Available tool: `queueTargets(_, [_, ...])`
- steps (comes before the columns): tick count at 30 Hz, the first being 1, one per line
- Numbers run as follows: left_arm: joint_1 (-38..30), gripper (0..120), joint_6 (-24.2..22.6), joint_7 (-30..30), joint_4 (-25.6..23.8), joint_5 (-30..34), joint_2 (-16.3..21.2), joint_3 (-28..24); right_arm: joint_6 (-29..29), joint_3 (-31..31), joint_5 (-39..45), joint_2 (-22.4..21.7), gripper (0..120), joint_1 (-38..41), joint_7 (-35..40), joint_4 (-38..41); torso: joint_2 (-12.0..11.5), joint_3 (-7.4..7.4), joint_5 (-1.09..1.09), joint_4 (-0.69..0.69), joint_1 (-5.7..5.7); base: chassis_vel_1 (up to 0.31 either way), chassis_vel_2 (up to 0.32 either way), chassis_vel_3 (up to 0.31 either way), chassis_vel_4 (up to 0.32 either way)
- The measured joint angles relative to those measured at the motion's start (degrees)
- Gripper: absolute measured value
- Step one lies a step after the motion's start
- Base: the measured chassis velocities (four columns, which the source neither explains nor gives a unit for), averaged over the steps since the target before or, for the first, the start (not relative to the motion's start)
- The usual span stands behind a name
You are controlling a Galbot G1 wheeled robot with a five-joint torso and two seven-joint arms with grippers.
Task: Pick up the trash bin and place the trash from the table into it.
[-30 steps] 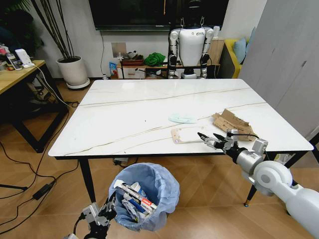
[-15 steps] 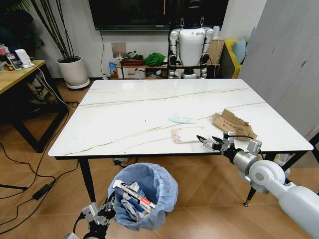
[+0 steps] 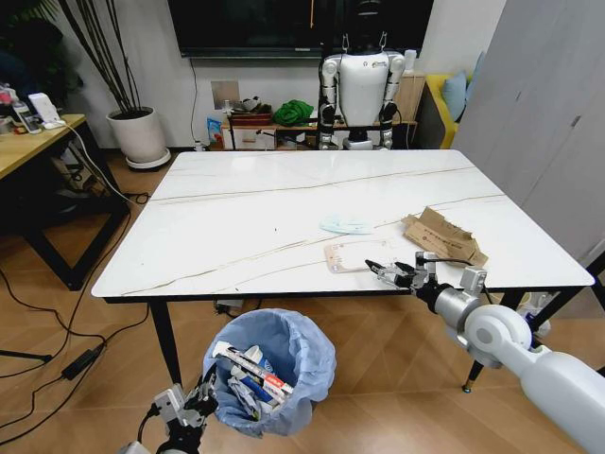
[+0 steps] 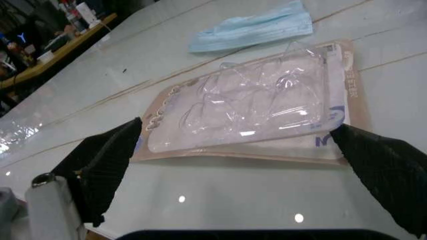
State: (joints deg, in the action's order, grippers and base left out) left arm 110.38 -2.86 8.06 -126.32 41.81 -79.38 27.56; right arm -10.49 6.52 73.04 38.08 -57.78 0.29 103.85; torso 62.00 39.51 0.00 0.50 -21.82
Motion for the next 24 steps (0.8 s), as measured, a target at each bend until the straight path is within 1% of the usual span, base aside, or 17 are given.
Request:
queueTargets(2, [0.0,1,0.0,0.0,0.0,0.0,0.0,0.0,0.1,-0.5,0.0,0.2,96,0.5,-0.1,-0.5,0.0,0.00,0.00,0.00,0.00,0.000,0.000,0.000,0.000])
queueTargets(3, [0.0,1,0.0,0.0,0.0,0.0,0.0,0.0,0.1,-0.5,0.0,0.2,96,0.5,-0.1,-0.5,0.0,0.00,0.00,0.00,0.00,0.000,0.000,0.000,0.000])
queueTargets(6, [-0.1,1,0.0,0.0,0.0,0.0,-0.1,0.1,0.2,-0.7,0.0,0.3,81,0.9,-0.4,-1.0,0.0,0.00,0.00,0.00,0.00,0.000,0.000,0.000,0.000])
queueTargets(7, [-0.1,1,0.0,0.0,0.0,0.0,-0.1,0.1,0.2,-0.7,0.0,0.3,81,0.9,-0.4,-1.0,0.0,0.00,0.00,0.00,0.00,0.000,0.000,0.000,0.000])
queueTargets(8, [-0.1,1,0.0,0.0,0.0,0.0,-0.1,0.1,0.2,-0.7,0.0,0.2,79,0.9,-0.4,-1.0,0.0,0.00,0.00,0.00,0.00,0.000,0.000,0.000,0.000])
queueTargets(10, [-0.2,1,0.0,0.0,0.2,0.0,-0.2,-0.1,0.3,-0.7,0.0,0.1,67,0.9,-0.5,-1.0,0.0,0.00,0.00,0.00,0.00,0.000,0.000,0.000,0.000])
queueTargets(11, [-0.2,1,0.0,0.0,0.3,-0.1,-0.2,-0.1,0.3,-0.7,-0.1,0.1,64,0.9,-0.5,-1.0,0.0,0.00,0.00,0.00,0.00,0.000,0.000,0.000,0.000])
queueTargets(12, [-0.3,1,0.0,0.0,0.3,-0.1,-0.2,-0.2,0.3,-0.7,-0.1,0.1,58,0.8,-0.6,-1.0,0.0,0.00,0.00,0.00,0.00,0.000,0.000,0.000,0.000])
queueTargets(14, [-0.3,1,0.0,0.0,0.3,-0.1,-0.2,-0.2,0.3,-0.7,-0.1,0.1,57,0.8,-0.6,-1.0,0.0,0.00,0.00,0.00,0.00,0.000,0.000,0.000,0.000])
queueTargets(15, [-0.3,1,0.0,0.0,0.3,-0.1,-0.2,-0.2,0.3,-0.7,-0.2,0.0,49,0.8,-0.6,-0.9,0.0,0.00,0.00,0.00,0.00,0.000,0.000,0.000,0.000])
queueTargets(16, [-0.3,1,0.0,0.0,0.3,0.0,-0.1,-0.1,0.4,-0.6,-0.2,0.0,43,0.8,-0.6,-0.8,0.0,0.00,0.00,0.00,0.00,0.000,0.000,0.000,0.000])
queueTargets(17, [-0.3,1,0.0,0.0,0.3,0.0,-0.1,-0.1,0.4,-0.6,-0.2,0.0,43,0.8,-0.6,-0.8,0.0,0.00,0.00,0.00,0.00,0.000,0.000,0.000,0.000])
queueTargets(18, [-0.3,1,0.0,0.0,0.3,0.0,-0.1,-0.1,0.4,-0.6,-0.2,-0.1,40,0.8,-0.7,-0.8,0.0,0.00,0.00,0.00,0.00,0.000,0.000,0.000,0.000])
queueTargets(20, [-0.2,1,0.0,0.0,0.2,0.0,0.0,0.0,0.4,-0.6,-0.3,-0.1,29,0.9,-0.7,-0.7,0.0,0.00,0.00,0.00,0.00,0.000,0.000,0.000,0.000])
queueTargets(22, [-0.2,1,0.0,0.0,0.2,0.0,0.0,0.0,0.4,-0.6,-0.3,-0.1,28,0.9,-0.7,-0.7,0.0,0.00,0.00,0.00,0.00,0.000,0.000,0.000,0.000])
queueTargets(24, [-0.2,1,0.0,0.0,0.1,0.0,0.0,0.0,0.4,-0.5,-0.4,-0.2,17,0.9,-0.8,-0.6,0.0,0.00,0.00,0.00,0.00,0.000,0.000,0.000,0.000])
